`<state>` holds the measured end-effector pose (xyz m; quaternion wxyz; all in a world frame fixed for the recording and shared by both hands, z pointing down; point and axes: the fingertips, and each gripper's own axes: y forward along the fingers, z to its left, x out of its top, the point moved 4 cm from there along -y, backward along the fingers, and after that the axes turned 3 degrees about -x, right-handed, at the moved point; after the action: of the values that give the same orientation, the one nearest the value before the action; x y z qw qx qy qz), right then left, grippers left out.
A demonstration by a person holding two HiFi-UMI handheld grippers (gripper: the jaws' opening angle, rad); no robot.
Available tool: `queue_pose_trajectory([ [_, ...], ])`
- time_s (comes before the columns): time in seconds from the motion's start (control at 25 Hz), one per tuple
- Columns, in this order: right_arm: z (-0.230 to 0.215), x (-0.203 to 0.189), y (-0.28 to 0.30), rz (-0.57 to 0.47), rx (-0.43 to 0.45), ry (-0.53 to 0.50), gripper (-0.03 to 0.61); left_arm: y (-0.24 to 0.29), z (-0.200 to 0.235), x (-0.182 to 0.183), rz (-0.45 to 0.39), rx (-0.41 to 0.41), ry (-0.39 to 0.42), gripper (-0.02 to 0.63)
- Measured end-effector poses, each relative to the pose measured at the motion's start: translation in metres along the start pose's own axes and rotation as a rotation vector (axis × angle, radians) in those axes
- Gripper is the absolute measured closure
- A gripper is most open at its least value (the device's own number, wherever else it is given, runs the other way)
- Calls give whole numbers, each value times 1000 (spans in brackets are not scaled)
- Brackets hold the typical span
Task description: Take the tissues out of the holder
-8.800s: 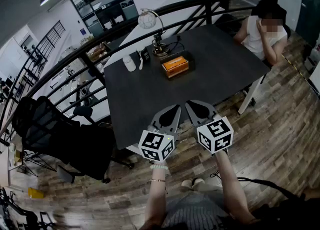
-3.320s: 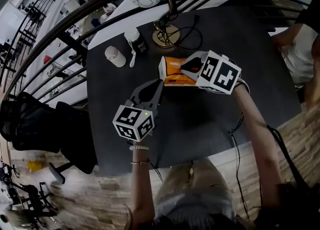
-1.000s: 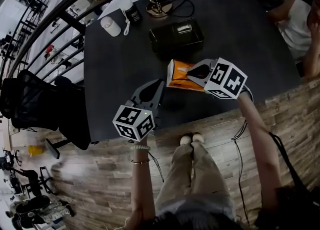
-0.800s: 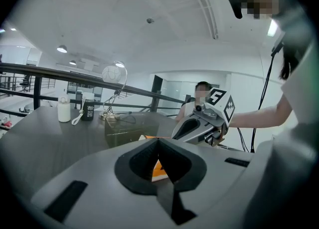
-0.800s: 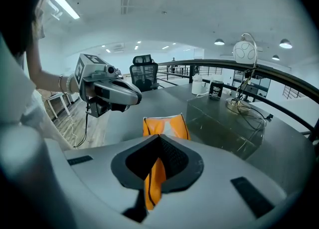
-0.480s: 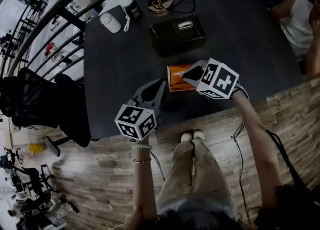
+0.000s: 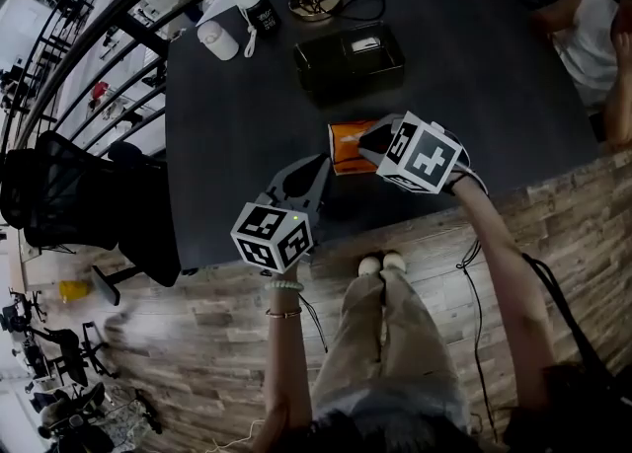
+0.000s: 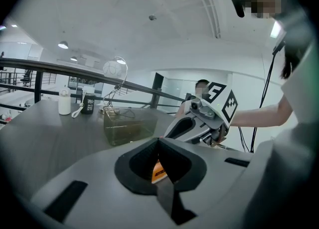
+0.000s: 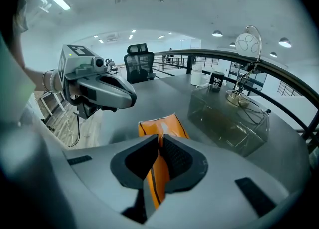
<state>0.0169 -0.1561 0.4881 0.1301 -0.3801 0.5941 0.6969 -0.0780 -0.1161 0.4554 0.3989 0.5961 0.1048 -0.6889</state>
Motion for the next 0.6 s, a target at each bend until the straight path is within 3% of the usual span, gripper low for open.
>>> queue_pose_trajectory([
  [0.08, 0, 0, 0, 8, -16, 2, 544, 0, -2, -1, 2, -3, -3, 606],
  [0.16, -1, 0, 0, 9, -30, 13, 484, 1, -3, -1, 3, -6, -3, 606],
  [0.28, -4, 3, -6, -20, -68, 14, 480, 3, -5, -1, 1, -10, 0, 606],
  [0.44, -10, 14, -26, -112, -118, 60, 477, 3, -8, 5, -15, -14, 7, 606],
  [0.6, -7, 24, -49, -258, -120, 188, 477, 1, -15, 11, -37, -23, 19, 606],
])
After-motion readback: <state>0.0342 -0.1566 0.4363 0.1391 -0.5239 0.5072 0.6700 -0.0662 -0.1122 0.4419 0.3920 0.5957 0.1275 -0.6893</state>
